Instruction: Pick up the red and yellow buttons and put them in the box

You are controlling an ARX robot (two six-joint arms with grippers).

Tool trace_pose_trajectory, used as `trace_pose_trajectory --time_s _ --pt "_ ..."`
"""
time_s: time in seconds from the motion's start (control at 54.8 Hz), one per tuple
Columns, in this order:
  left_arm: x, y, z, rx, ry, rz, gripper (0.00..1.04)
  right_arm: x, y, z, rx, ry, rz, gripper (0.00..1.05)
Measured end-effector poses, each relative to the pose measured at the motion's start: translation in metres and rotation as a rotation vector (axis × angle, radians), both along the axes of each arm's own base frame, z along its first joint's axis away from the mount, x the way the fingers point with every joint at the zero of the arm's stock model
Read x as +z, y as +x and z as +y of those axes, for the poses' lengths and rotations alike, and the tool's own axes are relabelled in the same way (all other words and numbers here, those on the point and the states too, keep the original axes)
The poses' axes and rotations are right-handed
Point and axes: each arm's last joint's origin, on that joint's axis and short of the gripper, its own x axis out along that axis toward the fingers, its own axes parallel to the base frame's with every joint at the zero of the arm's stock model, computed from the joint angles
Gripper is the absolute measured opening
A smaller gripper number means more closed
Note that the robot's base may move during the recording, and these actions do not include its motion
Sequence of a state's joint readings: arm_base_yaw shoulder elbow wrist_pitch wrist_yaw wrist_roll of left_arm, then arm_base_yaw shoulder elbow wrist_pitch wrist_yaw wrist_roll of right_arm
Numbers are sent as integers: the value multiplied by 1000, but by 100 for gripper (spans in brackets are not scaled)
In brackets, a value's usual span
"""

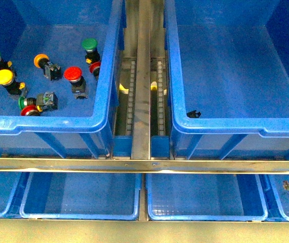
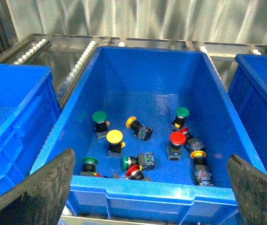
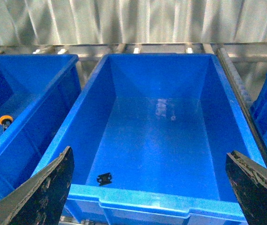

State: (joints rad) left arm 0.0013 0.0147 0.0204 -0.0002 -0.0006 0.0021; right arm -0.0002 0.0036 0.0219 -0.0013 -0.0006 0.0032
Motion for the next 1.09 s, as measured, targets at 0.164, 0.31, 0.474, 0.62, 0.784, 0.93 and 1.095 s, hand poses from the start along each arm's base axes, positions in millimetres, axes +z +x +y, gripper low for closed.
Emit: trace_pose_trajectory --time_s 0.164,0.31,0.474,0.62,0.784,0.93,1.095 --pt "0 0 0 0 0 0 97 0 0 0 0 0 0 98" --pt "0 0 0 0 0 0 97 0 0 0 0 0 0 98" --pt "0 0 0 0 0 0 97 0 0 0 0 0 0 98" --pt "0 0 0 0 0 0 97 0 0 0 0 0 0 98" --pt "0 0 0 0 0 0 97 0 0 0 0 0 0 98" --pt "0 0 0 0 0 0 97 0 0 0 0 0 0 98" --pt "0 0 0 0 0 0 97 0 0 0 0 0 0 98"
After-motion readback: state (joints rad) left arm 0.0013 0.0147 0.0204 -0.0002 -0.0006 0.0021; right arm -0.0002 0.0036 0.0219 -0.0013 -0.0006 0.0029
